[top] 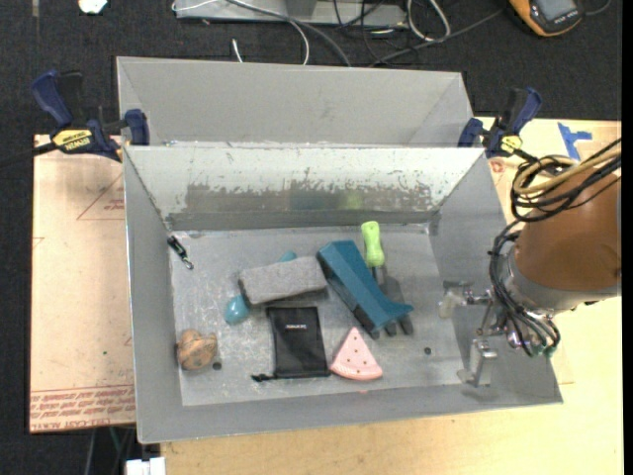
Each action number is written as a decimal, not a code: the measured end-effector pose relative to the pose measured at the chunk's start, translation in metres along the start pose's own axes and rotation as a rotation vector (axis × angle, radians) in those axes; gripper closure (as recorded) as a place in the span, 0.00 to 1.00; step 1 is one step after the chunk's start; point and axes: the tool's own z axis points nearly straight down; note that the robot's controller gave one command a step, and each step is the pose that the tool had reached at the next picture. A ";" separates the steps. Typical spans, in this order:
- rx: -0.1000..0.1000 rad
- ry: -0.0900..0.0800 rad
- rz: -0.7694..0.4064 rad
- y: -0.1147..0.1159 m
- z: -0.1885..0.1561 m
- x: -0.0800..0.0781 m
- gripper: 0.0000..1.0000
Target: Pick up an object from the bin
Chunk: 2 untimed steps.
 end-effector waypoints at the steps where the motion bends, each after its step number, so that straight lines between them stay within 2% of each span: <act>1: 0.001 -0.007 -0.004 0.001 -0.004 -0.002 0.00; 2: 0.000 -0.005 -0.047 0.074 -0.001 -0.004 0.00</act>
Offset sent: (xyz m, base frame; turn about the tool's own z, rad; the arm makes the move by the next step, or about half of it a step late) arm 0.0050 0.0852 0.0015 -0.0558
